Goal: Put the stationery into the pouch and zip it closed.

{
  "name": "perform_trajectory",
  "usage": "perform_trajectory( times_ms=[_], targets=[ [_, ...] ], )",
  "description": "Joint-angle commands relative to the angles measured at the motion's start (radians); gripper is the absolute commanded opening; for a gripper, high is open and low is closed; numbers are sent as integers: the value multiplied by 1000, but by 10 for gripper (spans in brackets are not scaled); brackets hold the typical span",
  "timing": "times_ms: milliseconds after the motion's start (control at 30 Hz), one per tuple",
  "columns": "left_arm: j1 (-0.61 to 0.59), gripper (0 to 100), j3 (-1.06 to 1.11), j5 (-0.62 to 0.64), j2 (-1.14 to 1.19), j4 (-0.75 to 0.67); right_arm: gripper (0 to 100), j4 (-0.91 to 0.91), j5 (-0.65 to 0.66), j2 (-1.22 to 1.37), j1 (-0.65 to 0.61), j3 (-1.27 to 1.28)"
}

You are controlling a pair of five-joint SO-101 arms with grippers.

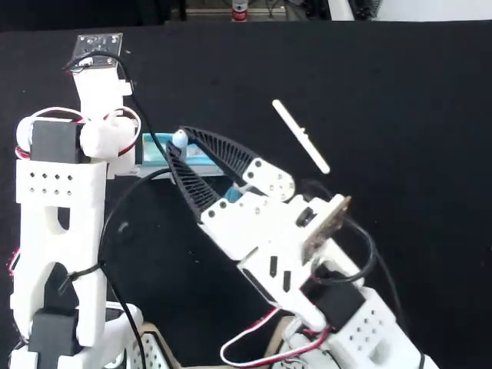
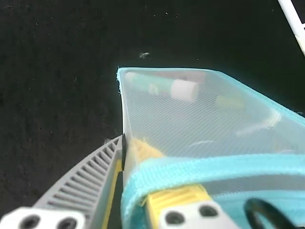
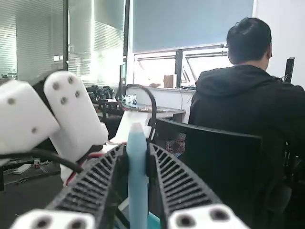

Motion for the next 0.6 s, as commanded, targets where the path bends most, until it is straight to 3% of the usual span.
perform_trajectory(
  times_ms=[0, 267, 567],
  targets=[
    [-7, 30, -12, 3, -11, 5, 11, -77, -3, -2, 18, 4],
    [-7, 30, -7, -20, -11, 5, 11, 34, -11, 4, 28, -268],
    [-2, 30, -7, -35, -11, 6, 11, 15, -5, 4, 34, -163]
  ],
)
